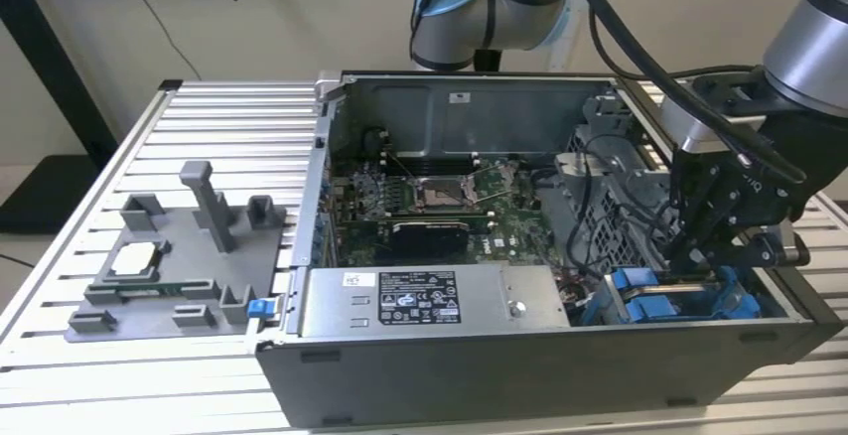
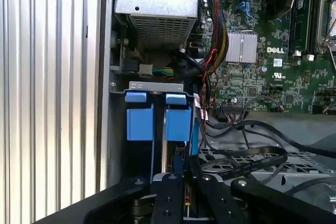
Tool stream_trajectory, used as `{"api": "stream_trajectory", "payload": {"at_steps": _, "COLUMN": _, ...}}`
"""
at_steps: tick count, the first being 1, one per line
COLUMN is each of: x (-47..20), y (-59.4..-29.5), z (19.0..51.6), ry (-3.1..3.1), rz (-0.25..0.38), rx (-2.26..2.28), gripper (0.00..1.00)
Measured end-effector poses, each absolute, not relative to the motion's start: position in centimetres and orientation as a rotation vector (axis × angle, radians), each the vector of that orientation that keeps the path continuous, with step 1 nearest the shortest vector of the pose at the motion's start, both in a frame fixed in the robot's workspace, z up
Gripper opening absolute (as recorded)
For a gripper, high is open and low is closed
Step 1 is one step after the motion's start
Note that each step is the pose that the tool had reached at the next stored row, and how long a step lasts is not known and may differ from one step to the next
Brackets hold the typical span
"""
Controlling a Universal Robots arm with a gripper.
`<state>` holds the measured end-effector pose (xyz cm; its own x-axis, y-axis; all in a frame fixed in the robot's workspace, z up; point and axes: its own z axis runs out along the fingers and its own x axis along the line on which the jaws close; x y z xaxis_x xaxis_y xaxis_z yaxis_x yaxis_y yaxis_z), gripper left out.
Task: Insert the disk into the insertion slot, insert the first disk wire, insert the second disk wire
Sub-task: 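Insert the second disk wire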
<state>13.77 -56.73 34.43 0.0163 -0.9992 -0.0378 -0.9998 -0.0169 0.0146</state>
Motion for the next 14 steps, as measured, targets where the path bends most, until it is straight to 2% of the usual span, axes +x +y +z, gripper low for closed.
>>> {"api": "stream_trajectory", "payload": {"at_steps": 14, "x": 13.86, "y": -56.73, "z": 33.8, "ry": 2.228, "rz": 0.058, "rx": -2.191, "gripper": 0.0}}
